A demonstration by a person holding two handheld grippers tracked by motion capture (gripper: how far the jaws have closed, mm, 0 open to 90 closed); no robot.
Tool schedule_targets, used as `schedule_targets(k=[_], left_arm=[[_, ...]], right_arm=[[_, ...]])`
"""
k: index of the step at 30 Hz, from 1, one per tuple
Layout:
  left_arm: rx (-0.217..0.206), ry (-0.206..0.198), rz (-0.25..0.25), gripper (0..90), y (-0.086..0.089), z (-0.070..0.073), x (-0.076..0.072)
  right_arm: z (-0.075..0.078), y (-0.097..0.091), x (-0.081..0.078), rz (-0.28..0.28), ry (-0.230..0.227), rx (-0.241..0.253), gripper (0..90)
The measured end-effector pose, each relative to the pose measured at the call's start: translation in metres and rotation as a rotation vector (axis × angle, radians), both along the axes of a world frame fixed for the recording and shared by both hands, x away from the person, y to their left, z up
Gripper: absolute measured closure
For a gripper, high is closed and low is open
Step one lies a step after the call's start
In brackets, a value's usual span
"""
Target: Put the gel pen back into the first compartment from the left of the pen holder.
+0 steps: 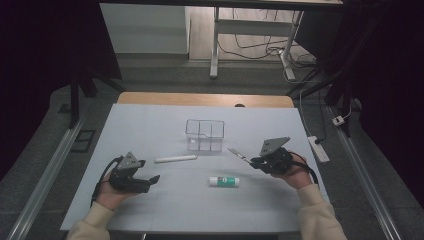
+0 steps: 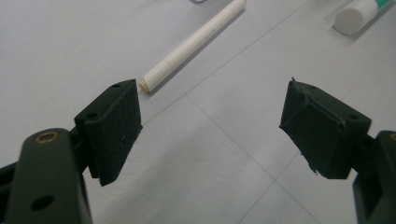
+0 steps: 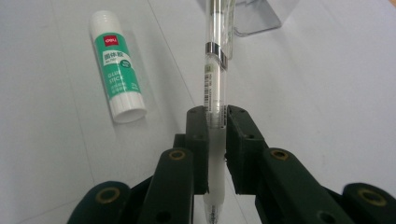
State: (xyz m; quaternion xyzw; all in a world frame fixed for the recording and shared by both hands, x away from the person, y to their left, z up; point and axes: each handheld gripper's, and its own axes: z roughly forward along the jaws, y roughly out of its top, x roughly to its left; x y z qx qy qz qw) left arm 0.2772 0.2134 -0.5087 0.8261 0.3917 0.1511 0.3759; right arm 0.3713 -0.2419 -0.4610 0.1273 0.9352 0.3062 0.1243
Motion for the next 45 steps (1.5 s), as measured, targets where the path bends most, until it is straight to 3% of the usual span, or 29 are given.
schedule_targets(k=[7, 19, 28, 45], left_arm=[[0.012, -0.022, -0.048, 22.5, -0.013, 0.008, -0.001], [0.023, -0.029, -0.078, 22.5, -0.026, 0.014, 0.004], [0.022, -0.033, -0.140, 23.2, -0.045, 0.018, 0.006], [0.030, -0.072, -0.186, 23.8, -0.071, 0.034, 0.014]], right_arm=[[-0.001, 0.013, -0.001, 0.028, 0.006, -0.004, 78.9], [0.000, 0.033, -0.003, 0.058, 0.009, -0.010, 78.9], [0.000, 0.044, -0.004, 0.075, 0.018, -0.014, 78.9], [-0.001, 0.063, -0.006, 0.100, 0.044, -0.030, 78.9]])
